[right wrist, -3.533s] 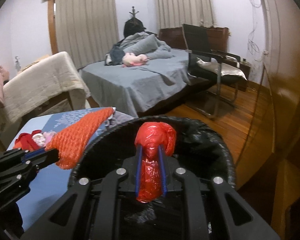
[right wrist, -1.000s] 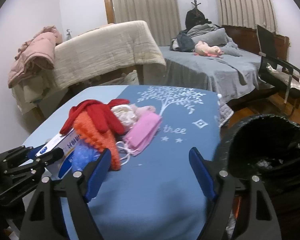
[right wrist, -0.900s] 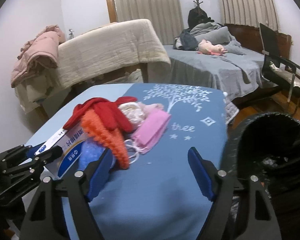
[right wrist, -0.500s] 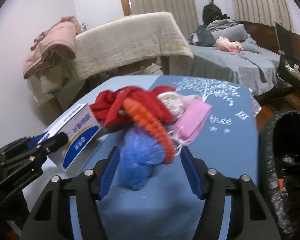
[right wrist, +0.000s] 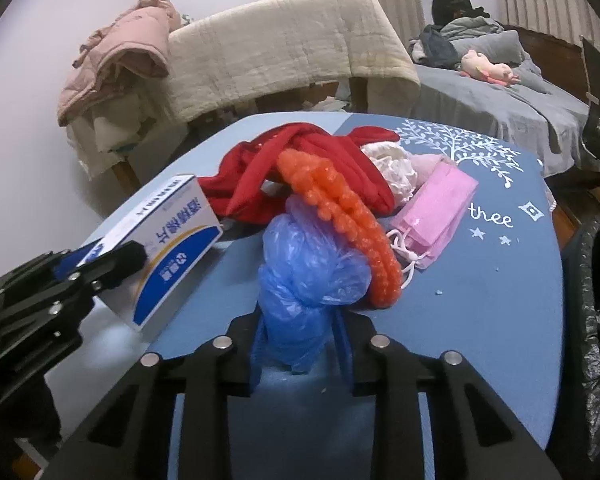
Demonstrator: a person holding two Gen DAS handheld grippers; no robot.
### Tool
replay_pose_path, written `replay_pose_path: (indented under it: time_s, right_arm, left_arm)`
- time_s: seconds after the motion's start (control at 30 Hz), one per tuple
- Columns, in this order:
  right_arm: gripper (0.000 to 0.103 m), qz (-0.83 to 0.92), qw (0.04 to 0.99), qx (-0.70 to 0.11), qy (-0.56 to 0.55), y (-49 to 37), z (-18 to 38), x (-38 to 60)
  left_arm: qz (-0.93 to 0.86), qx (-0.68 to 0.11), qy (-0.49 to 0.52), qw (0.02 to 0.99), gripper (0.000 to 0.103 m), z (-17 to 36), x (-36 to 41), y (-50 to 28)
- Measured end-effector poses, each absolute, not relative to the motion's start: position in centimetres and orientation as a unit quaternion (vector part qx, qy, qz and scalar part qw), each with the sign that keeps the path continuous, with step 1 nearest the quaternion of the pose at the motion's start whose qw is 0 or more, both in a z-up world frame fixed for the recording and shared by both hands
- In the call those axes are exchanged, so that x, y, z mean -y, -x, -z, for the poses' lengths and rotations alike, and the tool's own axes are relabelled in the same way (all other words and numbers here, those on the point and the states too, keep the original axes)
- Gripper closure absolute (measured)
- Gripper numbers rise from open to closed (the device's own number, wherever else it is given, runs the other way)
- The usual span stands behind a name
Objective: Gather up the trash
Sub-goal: 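Grasp the blue plastic bag with the right tool while the left tool holds the box, then move both tools over the bin and release the box and blue bag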
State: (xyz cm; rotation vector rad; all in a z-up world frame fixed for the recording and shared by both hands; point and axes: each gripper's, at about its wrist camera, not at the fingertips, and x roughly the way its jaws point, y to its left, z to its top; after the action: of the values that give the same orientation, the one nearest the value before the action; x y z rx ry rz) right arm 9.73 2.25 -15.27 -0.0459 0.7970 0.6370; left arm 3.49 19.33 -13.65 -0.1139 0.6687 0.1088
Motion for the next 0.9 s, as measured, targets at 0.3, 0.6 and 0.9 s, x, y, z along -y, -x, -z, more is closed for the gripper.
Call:
replay_pose_path:
  time_s: [0.3, 0.6, 0.9]
  right_arm:
    - [0.074, -0.313, 0.877, -0.363, 0.015, -8.0, 12.3, 1.2]
    - [0.074, -0.280, 0.900, -0.335, -0.006, -7.7, 9.1, 5.4]
    - [0.074, -0.255, 0.915, -0.313, -0.023, -7.0, 7.2, 9.5]
  left_arm:
    - [-0.041, -0.316, 0.055, 0.946, 0.073, 12.1, -17.9, -2.9]
    - [-0.019, -0.288, 0.054, 0.956, 0.073, 9.4, -15.2, -2.4]
    - [0.008, -0.270, 0.046, 0.962, 0.073, 7.2, -12.3, -2.6]
